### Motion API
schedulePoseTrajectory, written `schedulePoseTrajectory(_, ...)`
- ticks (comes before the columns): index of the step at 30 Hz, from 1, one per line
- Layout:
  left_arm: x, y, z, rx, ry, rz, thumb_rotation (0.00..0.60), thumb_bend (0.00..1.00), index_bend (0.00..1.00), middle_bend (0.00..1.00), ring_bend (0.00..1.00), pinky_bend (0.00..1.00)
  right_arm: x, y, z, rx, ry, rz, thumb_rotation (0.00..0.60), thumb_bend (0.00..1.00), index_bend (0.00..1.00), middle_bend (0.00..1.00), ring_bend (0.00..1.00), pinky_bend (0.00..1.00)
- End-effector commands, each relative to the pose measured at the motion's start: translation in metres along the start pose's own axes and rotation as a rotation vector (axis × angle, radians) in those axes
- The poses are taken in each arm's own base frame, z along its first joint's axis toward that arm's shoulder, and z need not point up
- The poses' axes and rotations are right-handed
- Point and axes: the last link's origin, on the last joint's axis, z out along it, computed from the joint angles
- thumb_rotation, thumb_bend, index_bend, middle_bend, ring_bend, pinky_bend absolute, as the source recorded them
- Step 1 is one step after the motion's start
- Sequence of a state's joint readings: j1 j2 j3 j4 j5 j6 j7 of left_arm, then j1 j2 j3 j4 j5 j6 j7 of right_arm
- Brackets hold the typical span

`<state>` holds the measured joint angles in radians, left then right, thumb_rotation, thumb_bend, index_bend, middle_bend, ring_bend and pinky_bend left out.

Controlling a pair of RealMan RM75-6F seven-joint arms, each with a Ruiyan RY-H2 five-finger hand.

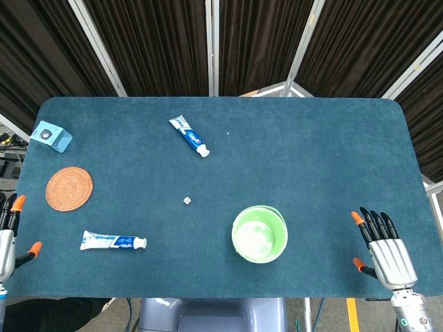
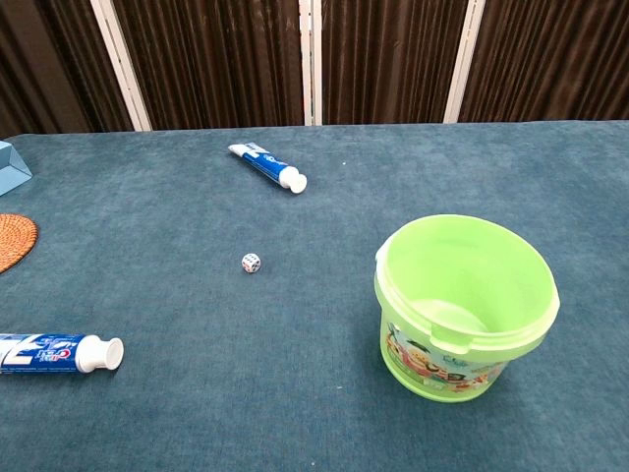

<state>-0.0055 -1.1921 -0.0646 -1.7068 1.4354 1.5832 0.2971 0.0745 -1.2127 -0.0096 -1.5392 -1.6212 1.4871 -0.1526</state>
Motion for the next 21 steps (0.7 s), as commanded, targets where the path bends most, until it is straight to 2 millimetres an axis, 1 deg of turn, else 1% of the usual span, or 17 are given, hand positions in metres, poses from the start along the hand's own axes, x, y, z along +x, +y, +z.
schedulePoseTrajectory(1, 0.0, 0.0, 0.0, 0.0, 0.0, 0.001, 0.6, 0.22, 0.0, 0.0, 0.0, 0.0, 0.0, 0.0, 0.0, 0.0, -0.001, 0.0, 0.6, 0.08, 0.0, 0.0, 0.0, 0.0)
schedulePoseTrajectory(12, -0.001, 0.001, 0.002, -0.006, -0.001, 0.003, 0.6, 0.22, 0.0, 0.0, 0.0, 0.0, 0.0, -0.001, 0.0, 0.0, -0.003, 0.003, 0.6, 0.08, 0.0, 0.0, 0.0, 0.0)
schedulePoseTrajectory(16, 0.0, 0.003, 0.007, -0.021, 0.008, 0.002, 0.6, 0.22, 0.0, 0.0, 0.0, 0.0, 0.001, -0.001, 0.0, -0.003, 0.001, 0.009, 0.6, 0.08, 0.0, 0.0, 0.0, 0.0)
schedulePoseTrajectory(21, 0.001, 0.015, 0.021, -0.092, 0.019, 0.003, 0.6, 0.22, 0.0, 0.0, 0.0, 0.0, 0.004, -0.001, -0.001, -0.002, 0.007, 0.017, 0.6, 0.08, 0.0, 0.0, 0.0, 0.0)
